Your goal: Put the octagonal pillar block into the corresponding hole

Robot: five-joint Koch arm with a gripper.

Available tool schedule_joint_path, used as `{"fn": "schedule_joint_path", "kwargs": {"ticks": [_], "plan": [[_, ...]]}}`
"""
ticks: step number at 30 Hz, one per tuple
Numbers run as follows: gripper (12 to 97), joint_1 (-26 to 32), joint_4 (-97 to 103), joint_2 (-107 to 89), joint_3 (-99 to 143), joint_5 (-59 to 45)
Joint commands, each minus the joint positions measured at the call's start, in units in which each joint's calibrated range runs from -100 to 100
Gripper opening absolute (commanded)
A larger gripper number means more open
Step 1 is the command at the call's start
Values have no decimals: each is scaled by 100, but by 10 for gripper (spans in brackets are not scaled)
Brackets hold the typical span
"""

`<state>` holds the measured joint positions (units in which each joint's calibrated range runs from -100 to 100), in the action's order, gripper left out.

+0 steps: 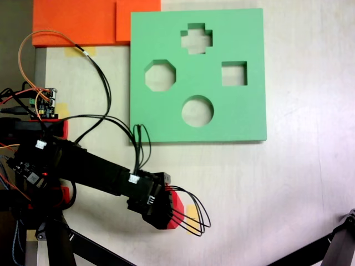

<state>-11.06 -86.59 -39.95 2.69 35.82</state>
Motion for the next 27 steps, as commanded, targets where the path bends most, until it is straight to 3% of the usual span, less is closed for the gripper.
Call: {"fn": "schedule_joint_path", "kwargs": {"ticks": [1,27], "plan": [[287,73,-301,-642,-240,137],[290,1734,-455,-461,-2184,1592]]}}
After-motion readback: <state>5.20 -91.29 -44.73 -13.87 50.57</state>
